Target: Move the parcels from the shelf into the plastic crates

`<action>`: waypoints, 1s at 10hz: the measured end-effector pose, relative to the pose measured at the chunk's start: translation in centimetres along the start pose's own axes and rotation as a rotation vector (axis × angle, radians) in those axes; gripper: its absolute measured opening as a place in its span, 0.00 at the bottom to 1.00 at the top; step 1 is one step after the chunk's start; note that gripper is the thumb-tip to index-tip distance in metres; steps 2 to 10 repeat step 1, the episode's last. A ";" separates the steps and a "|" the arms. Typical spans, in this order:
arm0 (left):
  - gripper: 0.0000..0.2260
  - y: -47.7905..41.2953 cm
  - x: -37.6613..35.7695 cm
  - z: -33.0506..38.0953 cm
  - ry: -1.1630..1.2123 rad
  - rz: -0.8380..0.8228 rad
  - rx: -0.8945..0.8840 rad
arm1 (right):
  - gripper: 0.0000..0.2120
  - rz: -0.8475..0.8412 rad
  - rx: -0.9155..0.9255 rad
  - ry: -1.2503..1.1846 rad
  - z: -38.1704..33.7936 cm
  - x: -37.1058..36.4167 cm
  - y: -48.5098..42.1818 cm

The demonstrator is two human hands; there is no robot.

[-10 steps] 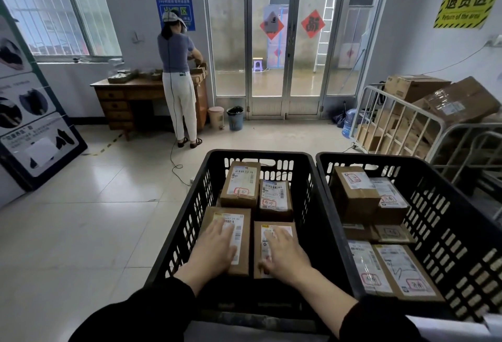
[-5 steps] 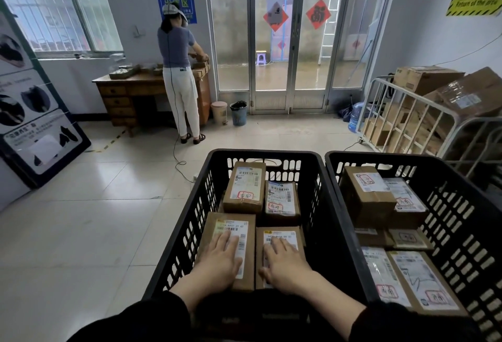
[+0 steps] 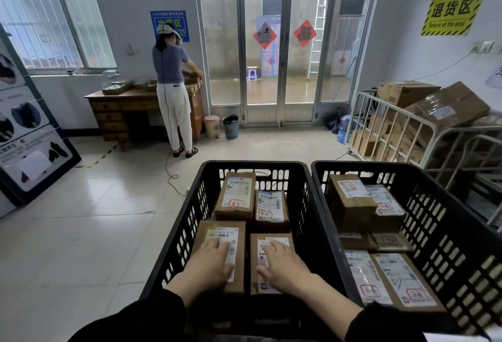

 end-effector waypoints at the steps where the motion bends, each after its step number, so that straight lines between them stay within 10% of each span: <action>1: 0.26 0.8 1.0 0.5 0.017 0.099 0.003 | 0.26 0.050 0.013 -0.009 0.4 1.2 0.9; 10: 0.26 0.8 1.0 0.5 0.017 0.099 0.003 | 0.26 0.050 0.013 -0.009 0.4 1.2 0.9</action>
Point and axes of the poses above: each hand's wrist, its own y-axis away from the middle knuckle, its own x-axis out of the back of the hand, z = x × y, the point moved 2 cm from there along -y, towards the middle knuckle, and after that the axes turned 2 degrees about -x, right-handed, at the moved point
